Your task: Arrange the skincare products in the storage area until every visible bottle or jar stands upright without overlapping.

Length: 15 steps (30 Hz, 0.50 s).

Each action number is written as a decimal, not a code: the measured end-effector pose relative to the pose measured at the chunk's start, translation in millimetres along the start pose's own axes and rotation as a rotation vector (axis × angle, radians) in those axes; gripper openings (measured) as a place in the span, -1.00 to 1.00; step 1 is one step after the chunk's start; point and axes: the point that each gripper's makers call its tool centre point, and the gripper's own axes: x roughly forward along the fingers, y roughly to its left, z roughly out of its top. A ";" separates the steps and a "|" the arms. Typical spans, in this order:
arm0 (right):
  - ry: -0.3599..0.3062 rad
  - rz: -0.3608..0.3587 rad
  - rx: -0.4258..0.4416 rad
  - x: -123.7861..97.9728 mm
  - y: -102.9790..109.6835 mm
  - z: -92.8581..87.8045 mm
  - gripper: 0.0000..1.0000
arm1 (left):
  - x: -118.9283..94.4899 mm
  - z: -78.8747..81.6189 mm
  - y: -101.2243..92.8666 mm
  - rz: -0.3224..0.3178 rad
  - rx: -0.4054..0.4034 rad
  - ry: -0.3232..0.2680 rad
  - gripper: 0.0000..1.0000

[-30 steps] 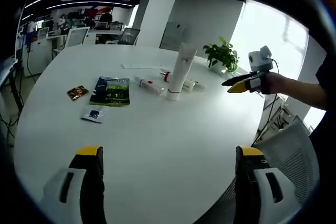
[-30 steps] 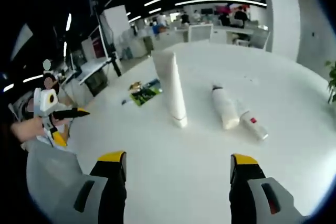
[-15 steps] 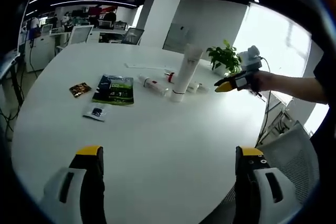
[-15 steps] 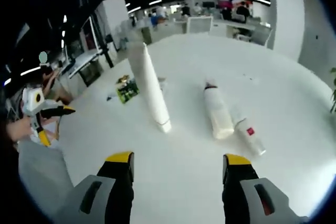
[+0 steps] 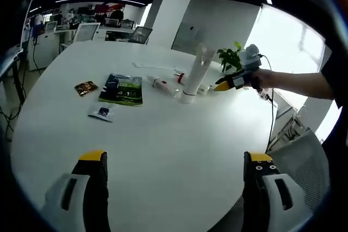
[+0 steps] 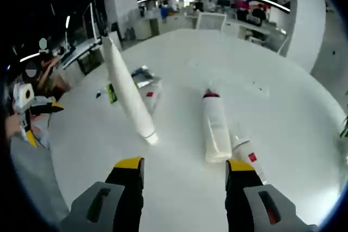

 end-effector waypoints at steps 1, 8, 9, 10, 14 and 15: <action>-0.001 0.001 -0.001 3.2 -1.7 3.2 0.21 | 0.6 -0.5 1.1 0.001 -0.002 0.004 0.94; 0.012 0.013 -0.031 13.9 -9.4 28.5 0.22 | 3.6 -1.1 3.9 -0.002 -0.004 0.015 0.92; 0.019 0.014 -0.035 15.1 -10.8 31.8 0.22 | 4.0 -1.6 3.9 -0.002 -0.005 0.017 0.92; 0.023 0.014 -0.040 17.0 -13.3 37.6 0.23 | 4.9 -2.3 4.2 -0.003 -0.006 0.019 0.92; 0.070 0.008 -0.065 25.4 -23.5 50.2 0.16 | 6.9 -5.2 3.8 -0.009 -0.008 0.026 0.91; 0.084 0.006 -0.075 27.2 -25.3 51.8 0.15 | 7.0 -5.8 3.5 -0.010 -0.010 0.026 0.91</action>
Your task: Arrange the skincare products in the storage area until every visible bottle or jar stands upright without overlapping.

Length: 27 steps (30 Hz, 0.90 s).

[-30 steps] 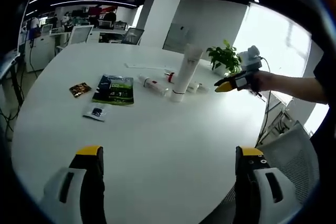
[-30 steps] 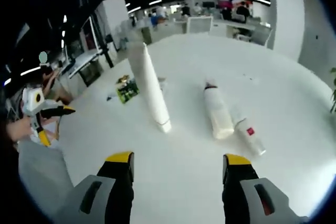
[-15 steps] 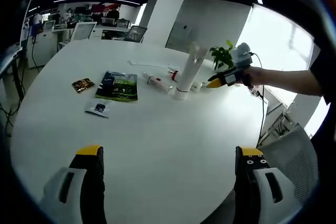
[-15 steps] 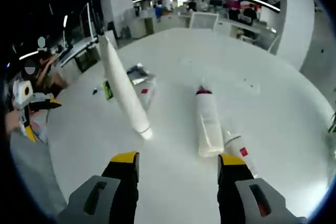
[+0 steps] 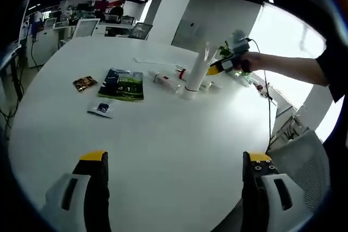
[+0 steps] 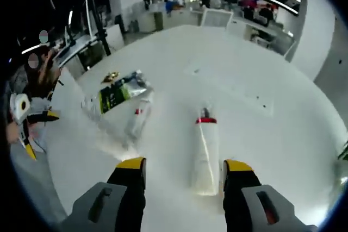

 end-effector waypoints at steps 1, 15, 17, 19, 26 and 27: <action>0.011 0.005 -0.011 2.8 -1.2 3.1 0.15 | 0.1 -0.3 -0.2 -0.001 -0.001 0.000 0.91; 0.217 0.076 -0.036 35.3 -17.2 3.3 0.00 | 1.6 -3.1 12.5 0.001 -0.013 0.015 0.90; 0.240 0.079 -0.028 40.9 -19.7 -0.1 -0.02 | 2.9 -2.5 14.1 0.000 -0.015 0.015 0.90; 0.259 0.082 -0.018 45.1 -21.9 -3.2 -0.07 | 4.1 -2.1 14.6 0.000 -0.016 0.015 0.90; 0.328 0.086 -0.023 58.5 -25.6 -15.5 -0.22 | 9.0 -4.5 12.6 -0.011 -0.013 0.035 0.90; 0.335 0.086 -0.019 60.7 -27.3 -16.9 -0.23 | 10.0 -4.6 11.7 -0.013 -0.015 0.036 0.90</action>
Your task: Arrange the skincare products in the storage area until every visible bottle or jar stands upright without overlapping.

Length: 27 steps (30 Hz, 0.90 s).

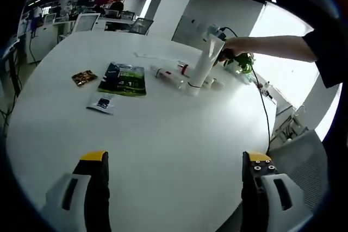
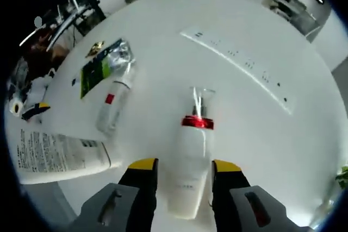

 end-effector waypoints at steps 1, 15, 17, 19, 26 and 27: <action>0.005 0.001 -0.001 1.3 -1.1 -0.3 -0.25 | 0.5 -0.2 -0.2 -0.002 -0.002 0.001 0.90; 0.055 -0.012 -0.030 9.8 -7.4 -0.2 -0.33 | 5.5 1.8 -3.6 -0.010 -0.002 0.012 0.90; 0.060 -0.002 -0.026 10.4 -4.5 -0.6 -0.35 | 5.5 2.1 -3.5 -0.009 0.000 0.013 0.90; 0.069 -0.001 -0.024 11.6 -2.9 -1.3 -0.36 | 5.3 2.6 -3.3 -0.009 0.002 0.013 0.90; 0.104 -0.019 -0.030 16.4 -3.9 -3.8 -0.45 | 3.6 2.5 -1.9 -0.003 0.006 0.015 0.89; 0.108 -0.020 -0.034 17.2 -4.0 -4.2 -0.45 | 3.3 2.0 -1.6 -0.002 0.006 0.016 0.89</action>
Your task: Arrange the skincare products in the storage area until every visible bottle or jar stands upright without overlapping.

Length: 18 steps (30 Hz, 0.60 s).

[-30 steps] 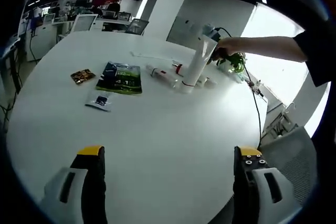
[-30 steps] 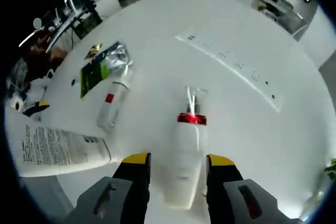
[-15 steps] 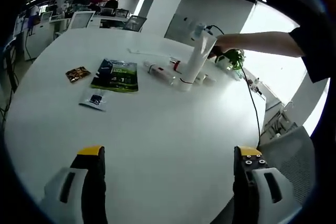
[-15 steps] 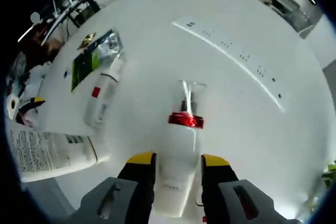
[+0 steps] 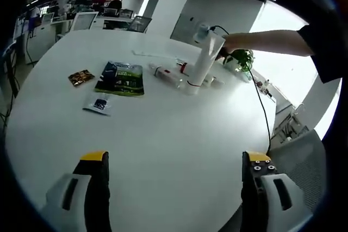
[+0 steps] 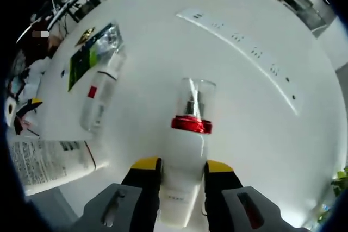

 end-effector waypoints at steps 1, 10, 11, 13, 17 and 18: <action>0.003 -0.002 0.002 0.3 -0.5 -0.2 -0.45 | -0.2 -0.4 0.6 0.002 -0.001 0.001 0.89; -0.021 -0.022 -0.007 -0.3 -6.5 2.0 -0.57 | -1.7 -1.9 3.5 0.011 -0.005 0.002 0.89; -0.026 -0.019 -0.001 -0.5 -6.5 2.0 -0.57 | -1.7 -1.9 3.9 0.012 -0.004 0.002 0.89; -0.037 -0.018 0.022 -0.3 -7.5 1.9 -0.58 | -1.6 -2.0 4.1 0.013 -0.005 0.005 0.87; -0.044 -0.051 0.048 -0.1 -13.6 1.8 -0.60 | -1.0 0.0 2.9 0.013 -0.003 0.002 0.87; -0.043 -0.058 0.057 -0.4 -14.6 1.2 -0.60 | -0.9 0.5 2.4 0.012 -0.002 0.001 0.87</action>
